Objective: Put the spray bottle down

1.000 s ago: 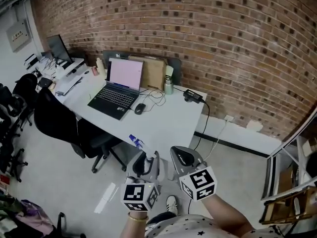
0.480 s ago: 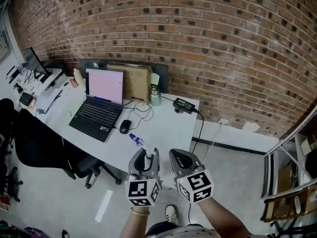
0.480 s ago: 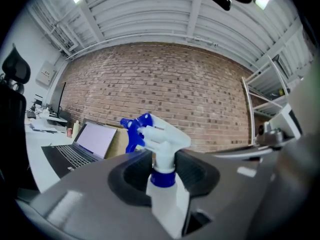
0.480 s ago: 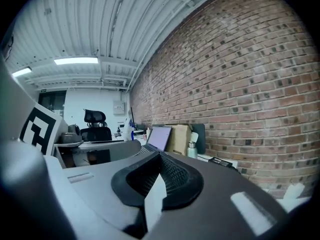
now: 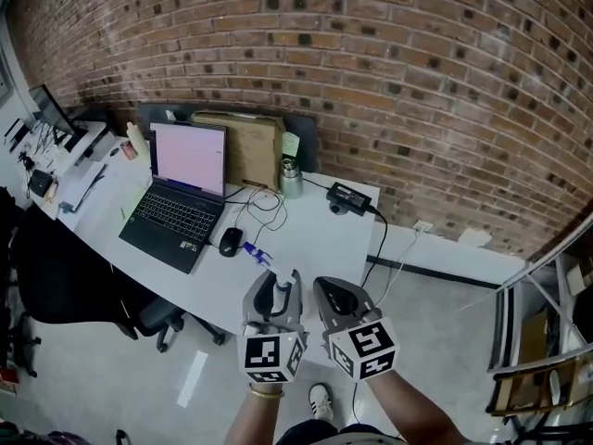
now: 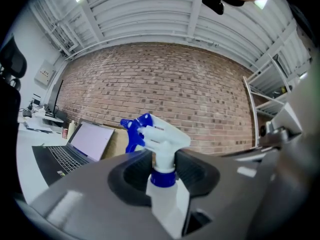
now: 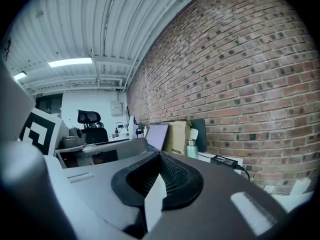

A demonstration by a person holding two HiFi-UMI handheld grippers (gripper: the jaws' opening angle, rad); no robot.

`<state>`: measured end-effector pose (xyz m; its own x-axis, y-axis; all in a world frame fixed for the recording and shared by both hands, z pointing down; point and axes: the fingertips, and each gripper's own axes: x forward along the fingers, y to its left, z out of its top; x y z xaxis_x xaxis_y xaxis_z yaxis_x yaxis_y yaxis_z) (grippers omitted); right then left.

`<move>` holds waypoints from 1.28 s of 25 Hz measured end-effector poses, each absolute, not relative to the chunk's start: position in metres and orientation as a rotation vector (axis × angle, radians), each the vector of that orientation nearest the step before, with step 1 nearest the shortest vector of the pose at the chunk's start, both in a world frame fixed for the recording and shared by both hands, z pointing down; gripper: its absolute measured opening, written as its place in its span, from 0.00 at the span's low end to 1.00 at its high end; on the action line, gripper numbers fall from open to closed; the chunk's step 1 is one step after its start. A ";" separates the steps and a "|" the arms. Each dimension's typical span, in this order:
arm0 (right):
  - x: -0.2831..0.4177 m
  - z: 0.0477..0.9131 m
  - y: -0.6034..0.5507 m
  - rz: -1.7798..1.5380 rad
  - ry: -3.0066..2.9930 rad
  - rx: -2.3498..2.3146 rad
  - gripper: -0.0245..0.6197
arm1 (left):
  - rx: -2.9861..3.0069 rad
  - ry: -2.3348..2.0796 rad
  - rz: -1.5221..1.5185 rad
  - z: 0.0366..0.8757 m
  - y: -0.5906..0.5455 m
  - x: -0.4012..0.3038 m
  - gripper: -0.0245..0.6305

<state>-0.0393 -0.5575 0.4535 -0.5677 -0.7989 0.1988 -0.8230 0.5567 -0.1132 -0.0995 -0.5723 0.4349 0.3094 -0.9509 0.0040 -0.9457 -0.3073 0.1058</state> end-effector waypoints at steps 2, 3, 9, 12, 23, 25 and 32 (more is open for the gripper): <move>-0.040 0.455 -0.559 0.297 -2.661 1.388 0.04 | 2.482 -1.790 -0.073 0.435 -0.573 -0.097 0.25; -0.041 0.455 -0.559 0.299 -2.662 1.386 0.04 | 2.486 -1.788 -0.059 0.435 -0.572 -0.096 0.25; -0.045 0.457 -0.551 0.314 -2.670 1.364 0.04 | 2.463 -1.795 0.003 0.438 -0.571 -0.098 0.26; -0.046 0.458 -0.543 0.316 -2.666 1.353 0.04 | 2.457 -1.787 0.051 0.442 -0.569 -0.098 0.36; -0.040 0.444 -0.506 0.265 -2.660 1.364 0.04 | 2.454 -1.725 0.040 0.433 -0.524 -0.100 0.39; -0.038 0.441 -0.494 0.261 -2.665 1.369 0.04 | 2.445 -1.728 0.020 0.428 -0.506 -0.103 0.27; -0.036 0.439 -0.438 0.227 -2.673 1.373 0.04 | 2.378 -1.796 0.086 0.428 -0.437 -0.111 0.05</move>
